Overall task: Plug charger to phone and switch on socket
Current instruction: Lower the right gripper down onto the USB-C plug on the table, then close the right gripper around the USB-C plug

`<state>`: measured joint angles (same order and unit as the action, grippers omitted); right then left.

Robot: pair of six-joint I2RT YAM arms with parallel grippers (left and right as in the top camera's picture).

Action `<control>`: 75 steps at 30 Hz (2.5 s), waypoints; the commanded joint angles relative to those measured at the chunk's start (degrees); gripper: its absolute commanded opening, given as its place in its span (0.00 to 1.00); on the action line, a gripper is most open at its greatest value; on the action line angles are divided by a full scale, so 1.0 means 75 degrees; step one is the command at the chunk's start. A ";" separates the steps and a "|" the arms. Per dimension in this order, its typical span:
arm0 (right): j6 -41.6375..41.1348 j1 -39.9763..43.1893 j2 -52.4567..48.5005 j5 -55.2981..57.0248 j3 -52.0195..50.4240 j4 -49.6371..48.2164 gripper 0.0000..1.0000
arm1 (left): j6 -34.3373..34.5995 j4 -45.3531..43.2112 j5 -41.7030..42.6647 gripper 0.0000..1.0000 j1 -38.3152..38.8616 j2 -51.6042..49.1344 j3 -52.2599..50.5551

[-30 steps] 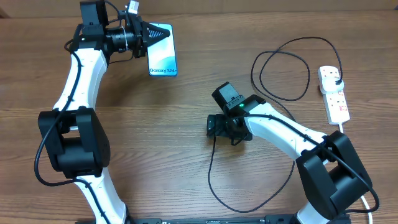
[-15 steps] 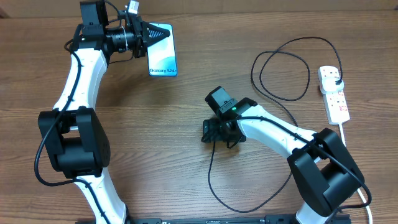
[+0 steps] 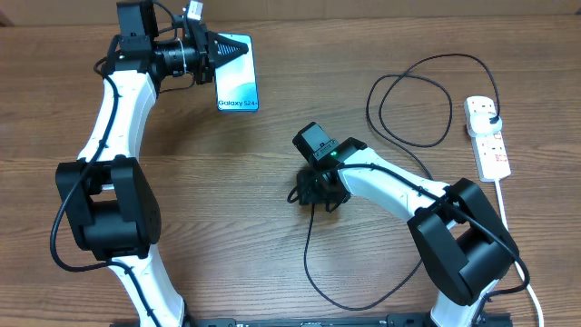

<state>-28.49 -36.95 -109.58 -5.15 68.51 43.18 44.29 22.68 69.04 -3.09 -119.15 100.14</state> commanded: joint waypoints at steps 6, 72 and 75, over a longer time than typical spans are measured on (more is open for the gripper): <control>0.0242 -0.0131 -0.0152 -0.0061 0.0166 -0.0082 0.36 | -0.0204 -0.0029 0.0344 0.04 0.0015 0.0294 0.0213; -0.0606 -0.0233 -0.0880 0.0149 0.0224 -0.0052 0.27 | -0.0219 -0.0064 0.0796 0.04 -0.0023 0.0294 0.0213; -0.0635 -0.0344 -0.0895 0.0044 0.0224 -0.0055 0.26 | -0.0189 -0.0067 0.0787 0.04 -0.0064 0.0294 0.0213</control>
<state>-32.64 -38.35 -112.36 -1.23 71.35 42.30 43.27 22.63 72.47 -3.11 -119.15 100.14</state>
